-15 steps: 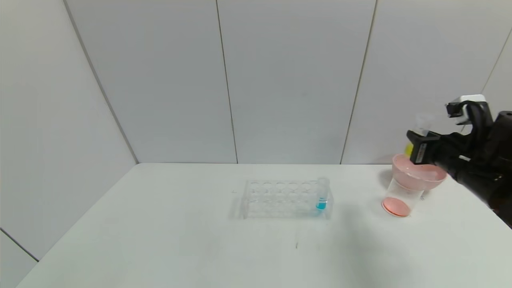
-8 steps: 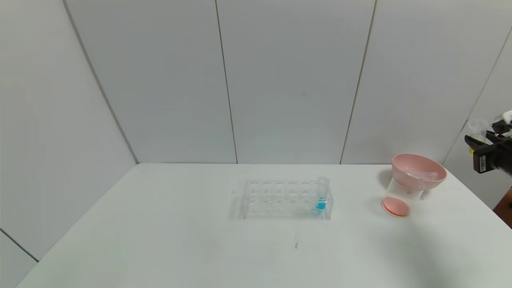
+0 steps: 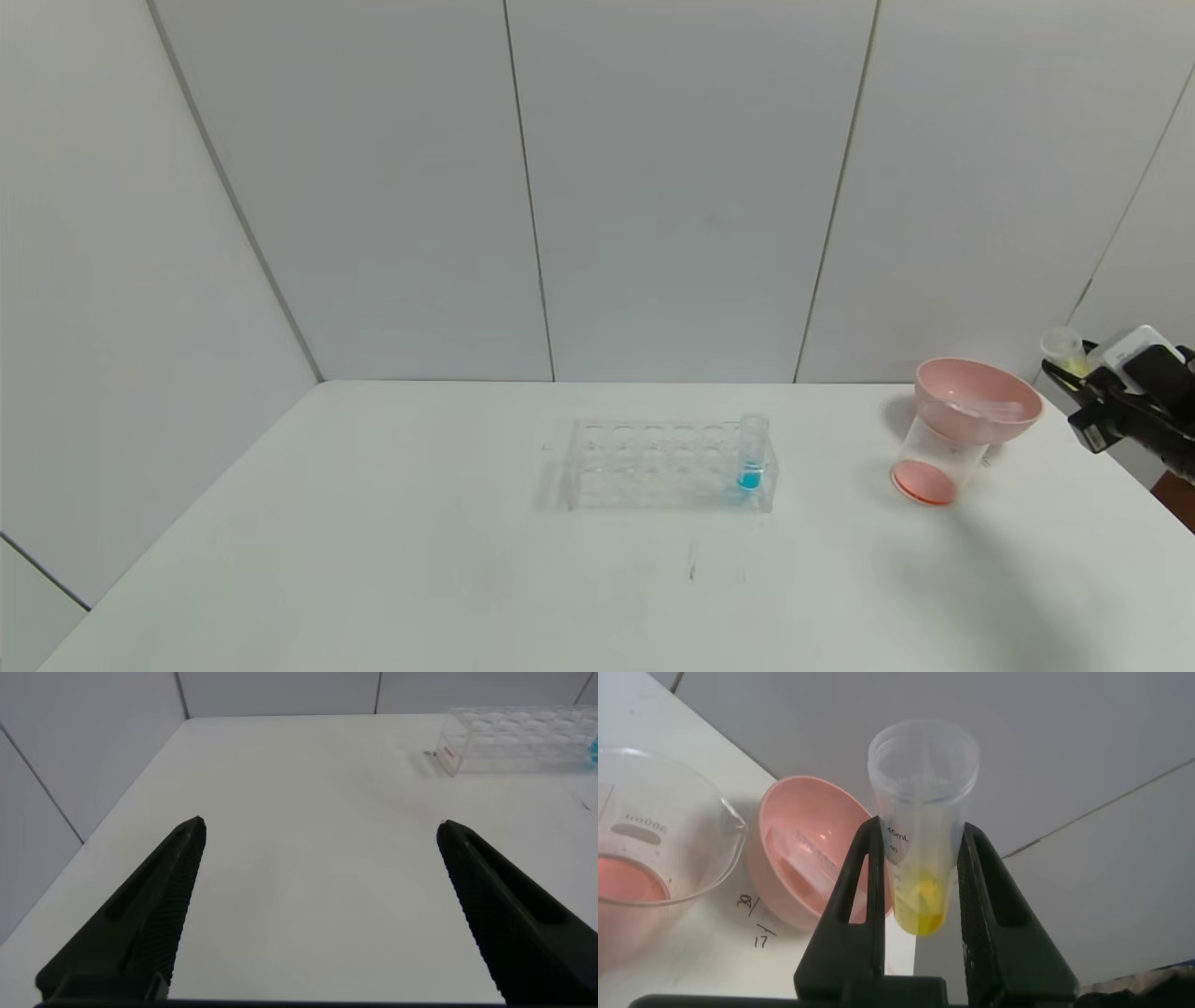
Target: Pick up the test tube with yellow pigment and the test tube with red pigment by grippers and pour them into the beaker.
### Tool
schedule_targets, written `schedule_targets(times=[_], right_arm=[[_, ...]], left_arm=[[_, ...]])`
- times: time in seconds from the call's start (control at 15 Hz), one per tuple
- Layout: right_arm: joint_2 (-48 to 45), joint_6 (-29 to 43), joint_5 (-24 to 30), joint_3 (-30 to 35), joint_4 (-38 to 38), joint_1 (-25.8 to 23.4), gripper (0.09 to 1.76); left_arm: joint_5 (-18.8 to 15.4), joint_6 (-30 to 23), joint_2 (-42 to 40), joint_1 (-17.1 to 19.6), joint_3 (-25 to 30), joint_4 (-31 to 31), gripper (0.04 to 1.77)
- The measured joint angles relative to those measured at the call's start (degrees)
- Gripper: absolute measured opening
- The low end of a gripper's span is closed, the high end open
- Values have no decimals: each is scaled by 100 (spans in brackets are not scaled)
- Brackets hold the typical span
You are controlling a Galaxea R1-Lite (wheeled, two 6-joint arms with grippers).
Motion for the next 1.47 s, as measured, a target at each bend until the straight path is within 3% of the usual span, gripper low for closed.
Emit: schedule_targets(times=[0.27,0.73,1.47], right_arm=[[66,-811,60,-2,-9,59,53],[95,-1556,60,101,-2,341,53],[96,-1646,51,30,0,400,53]], left_arm=[[0,0,0,0,0,0,176],[0,0,0,0,0,0,176],[0,0,0,0,0,0,176]])
